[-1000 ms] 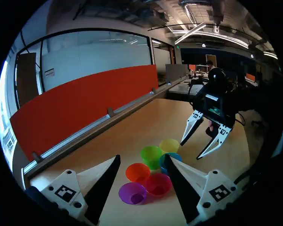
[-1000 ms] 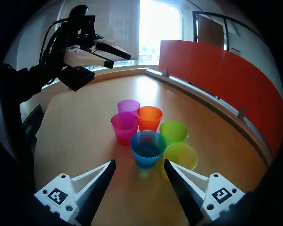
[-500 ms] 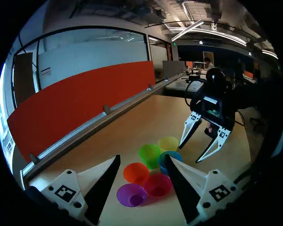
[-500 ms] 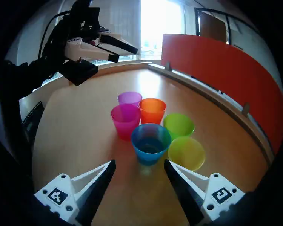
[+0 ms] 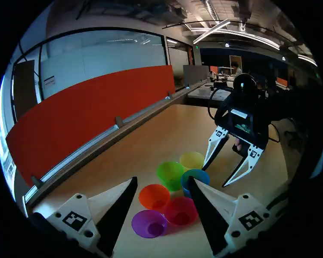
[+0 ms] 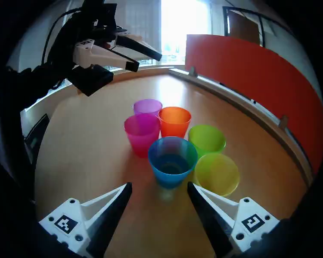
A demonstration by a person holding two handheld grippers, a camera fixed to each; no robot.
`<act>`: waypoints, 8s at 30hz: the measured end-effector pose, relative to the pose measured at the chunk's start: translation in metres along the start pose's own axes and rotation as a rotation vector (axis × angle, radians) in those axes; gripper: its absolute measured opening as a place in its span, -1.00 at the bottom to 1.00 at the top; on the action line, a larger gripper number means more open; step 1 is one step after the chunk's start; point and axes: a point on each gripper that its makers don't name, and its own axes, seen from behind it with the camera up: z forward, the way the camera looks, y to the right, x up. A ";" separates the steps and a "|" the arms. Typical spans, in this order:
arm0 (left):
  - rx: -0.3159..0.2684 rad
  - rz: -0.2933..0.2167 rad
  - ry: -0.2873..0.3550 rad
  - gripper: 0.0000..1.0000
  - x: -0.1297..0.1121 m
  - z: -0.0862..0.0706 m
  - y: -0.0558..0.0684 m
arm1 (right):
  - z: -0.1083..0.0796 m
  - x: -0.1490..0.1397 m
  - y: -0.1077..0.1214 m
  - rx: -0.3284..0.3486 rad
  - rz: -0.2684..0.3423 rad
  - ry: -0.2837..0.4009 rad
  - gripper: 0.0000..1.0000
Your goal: Pour water
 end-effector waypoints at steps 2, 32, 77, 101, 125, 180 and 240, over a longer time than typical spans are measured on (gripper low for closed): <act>-0.002 0.001 -0.001 0.72 -0.001 0.001 0.000 | 0.002 0.000 0.000 0.001 0.002 0.000 0.99; -0.008 0.011 -0.019 0.72 -0.010 0.016 -0.009 | 0.033 0.011 0.013 -0.013 0.024 -0.002 0.99; -0.004 0.015 -0.013 0.72 -0.008 0.015 -0.011 | 0.052 0.025 0.019 -0.041 0.026 0.046 0.77; -0.005 0.019 -0.018 0.72 -0.009 0.018 -0.009 | 0.021 0.063 0.016 -0.067 0.014 0.228 0.77; 0.009 0.000 0.002 0.72 -0.007 0.015 -0.013 | -0.011 0.115 0.009 -0.095 -0.004 0.446 0.77; -0.033 0.002 -0.039 0.72 -0.019 0.031 -0.003 | -0.079 0.161 0.016 -0.175 0.007 0.539 0.78; -0.151 0.085 -0.251 0.72 -0.050 0.112 0.013 | -0.137 0.166 0.032 -0.321 0.058 0.572 0.78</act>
